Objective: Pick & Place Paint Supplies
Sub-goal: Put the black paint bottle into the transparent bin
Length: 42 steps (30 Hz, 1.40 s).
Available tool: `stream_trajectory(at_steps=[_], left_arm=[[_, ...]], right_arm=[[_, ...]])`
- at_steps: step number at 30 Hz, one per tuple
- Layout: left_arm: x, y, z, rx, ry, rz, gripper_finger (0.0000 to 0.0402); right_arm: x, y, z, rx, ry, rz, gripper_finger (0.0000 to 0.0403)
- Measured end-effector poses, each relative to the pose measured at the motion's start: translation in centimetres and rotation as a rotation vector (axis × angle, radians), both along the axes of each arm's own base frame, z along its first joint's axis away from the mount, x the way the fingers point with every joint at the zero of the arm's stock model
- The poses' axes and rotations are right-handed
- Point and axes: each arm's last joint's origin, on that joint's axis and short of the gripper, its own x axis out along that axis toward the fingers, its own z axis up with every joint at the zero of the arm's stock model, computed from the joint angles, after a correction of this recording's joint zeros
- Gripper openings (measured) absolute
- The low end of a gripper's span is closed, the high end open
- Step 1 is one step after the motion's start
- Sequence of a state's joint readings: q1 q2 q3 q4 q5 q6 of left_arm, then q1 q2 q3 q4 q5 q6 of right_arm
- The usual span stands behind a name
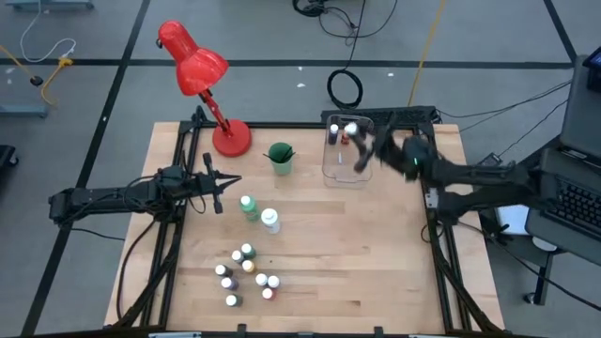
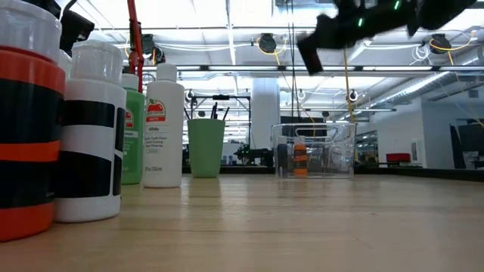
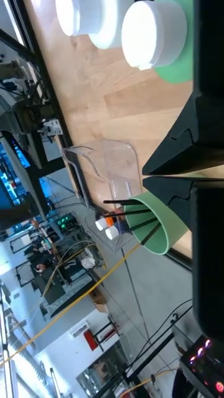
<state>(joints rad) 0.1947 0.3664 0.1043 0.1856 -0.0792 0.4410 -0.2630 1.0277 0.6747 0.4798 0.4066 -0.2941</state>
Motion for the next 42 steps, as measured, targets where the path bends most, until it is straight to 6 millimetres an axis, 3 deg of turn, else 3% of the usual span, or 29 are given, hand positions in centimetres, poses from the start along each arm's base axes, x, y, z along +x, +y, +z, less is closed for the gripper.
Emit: stream_trajectory(at_steps=[3, 7, 12, 16, 24, 31, 35, 39, 42], left_arm=[[0.0, 0.0, 0.0, 0.008, 0.003, 0.0, 0.0019], [0.0, 0.0, 0.0, 0.047, 0.014, -0.003, 0.0019], [0.0, 0.0, -0.1, 0.047, 0.028, 0.007, 0.0019], [0.0, 0.0, -0.4, 0.044, 0.052, 0.012, 0.0019], [-0.1, 0.0, -0.5, 0.036, 0.069, 0.013, 0.0019], [-0.1, 0.0, -0.5, 0.032, 0.067, 0.013, 0.0019], [0.0, 0.1, 0.0, 0.036, 0.005, 0.025, 0.0019], [0.0, 0.1, 1.7, -0.027, -0.168, 0.034, 0.0019], [0.2, 0.1, 3.5, -0.06, -0.16, 0.034, 0.0019]], right_arm=[[-0.9, -3.7, -1.7, 0.017, -0.045, 0.045, 0.0137], [-1.4, -6.5, -4.5, -0.002, -0.077, 0.076, 0.0137], [-1.5, -7.8, -7.5, 0.055, -0.035, 0.167, 0.0137], [-1.5, -9.4, -10.2, 0.104, 0.044, 0.13, 0.0137], [-0.6, -10.7, -12.6, 0.145, -0.064, 0.294, 0.0137], [-0.1, -11.0, -13.3, 0.187, -0.109, 0.342, 0.0137], [-0.2, -10.5, -11.9, 0.134, -0.134, 0.465, 0.0137], [-0.2, -9.2, -9.8, 0.076, -0.165, 0.605, 0.0137], [-0.1, -8.3, -8.6, 0.051, -0.19, 0.649, 0.0137]])
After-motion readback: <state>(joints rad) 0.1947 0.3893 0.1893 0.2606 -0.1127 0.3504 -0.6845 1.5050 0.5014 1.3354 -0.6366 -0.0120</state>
